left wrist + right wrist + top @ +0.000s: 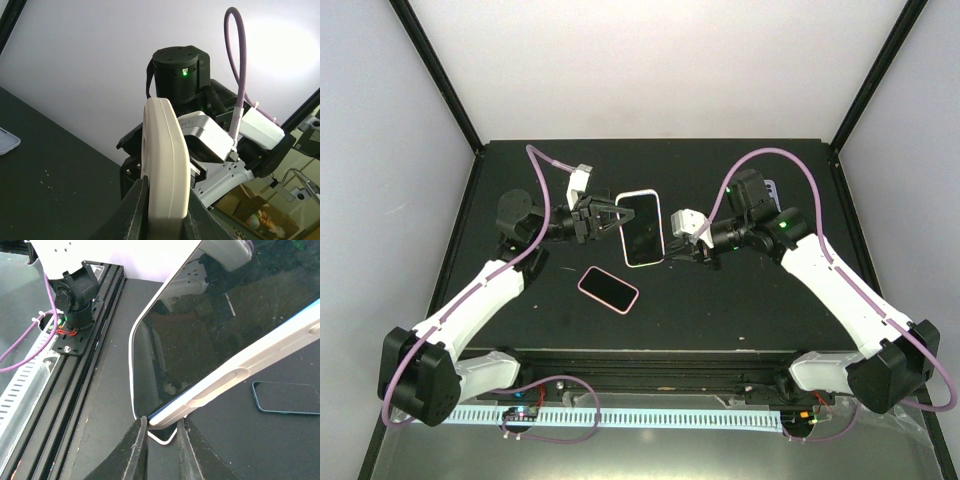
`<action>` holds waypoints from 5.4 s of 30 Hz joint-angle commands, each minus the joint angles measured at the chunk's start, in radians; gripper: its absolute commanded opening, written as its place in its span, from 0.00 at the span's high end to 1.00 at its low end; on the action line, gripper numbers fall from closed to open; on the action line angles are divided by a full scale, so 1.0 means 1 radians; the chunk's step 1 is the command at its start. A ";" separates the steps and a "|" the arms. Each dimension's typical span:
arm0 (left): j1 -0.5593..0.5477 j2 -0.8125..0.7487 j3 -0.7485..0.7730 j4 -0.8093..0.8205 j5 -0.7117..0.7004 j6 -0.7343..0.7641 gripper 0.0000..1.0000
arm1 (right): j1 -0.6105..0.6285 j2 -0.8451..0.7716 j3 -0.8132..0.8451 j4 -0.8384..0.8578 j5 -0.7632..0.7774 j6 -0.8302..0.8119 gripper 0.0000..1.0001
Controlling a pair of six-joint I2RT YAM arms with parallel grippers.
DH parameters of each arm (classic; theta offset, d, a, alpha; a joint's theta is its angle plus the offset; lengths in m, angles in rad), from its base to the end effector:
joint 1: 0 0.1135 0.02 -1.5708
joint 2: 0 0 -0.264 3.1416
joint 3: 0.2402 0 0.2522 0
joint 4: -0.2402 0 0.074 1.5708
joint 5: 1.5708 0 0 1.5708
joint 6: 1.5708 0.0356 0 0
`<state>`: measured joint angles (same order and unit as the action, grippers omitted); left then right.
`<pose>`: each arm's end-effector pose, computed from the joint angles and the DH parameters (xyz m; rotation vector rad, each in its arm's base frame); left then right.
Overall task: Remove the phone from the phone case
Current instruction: Remove the phone case from the phone.
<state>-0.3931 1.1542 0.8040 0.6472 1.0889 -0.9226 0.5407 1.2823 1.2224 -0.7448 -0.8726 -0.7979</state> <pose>0.2192 -0.1251 0.3537 0.6943 1.5497 -1.7157 0.2090 0.1573 0.3420 -1.6433 1.4291 0.8791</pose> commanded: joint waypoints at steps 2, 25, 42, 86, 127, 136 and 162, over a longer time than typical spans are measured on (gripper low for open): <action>-0.065 -0.046 0.082 0.046 0.244 -0.169 0.98 | -0.041 0.064 -0.044 0.249 0.234 0.106 0.83; -0.053 -0.096 0.117 -0.203 0.164 0.135 0.98 | -0.033 -0.044 -0.035 0.083 -0.129 0.407 0.54; -0.045 -0.056 0.107 -0.110 0.110 0.066 0.98 | 0.047 -0.062 0.026 -0.149 -0.202 0.193 0.57; -0.041 -0.109 0.118 -0.117 0.254 0.028 0.99 | 0.056 0.060 0.058 -0.035 -0.016 0.180 0.73; -0.058 0.297 0.006 -0.083 -0.531 0.130 0.45 | -0.211 0.178 -0.217 0.447 -0.200 1.120 0.99; -0.106 0.285 0.067 -0.453 -0.851 0.339 0.29 | -0.246 0.232 -0.304 0.414 0.022 1.137 0.99; -0.611 0.524 0.262 -0.678 -1.178 0.831 0.27 | -0.247 0.404 -0.146 0.103 0.275 1.298 0.99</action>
<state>-0.9897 1.6264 0.9840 0.0055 -0.0502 -0.1535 0.2958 1.6905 1.0374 -0.6537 -0.5594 0.4816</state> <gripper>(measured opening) 0.731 0.037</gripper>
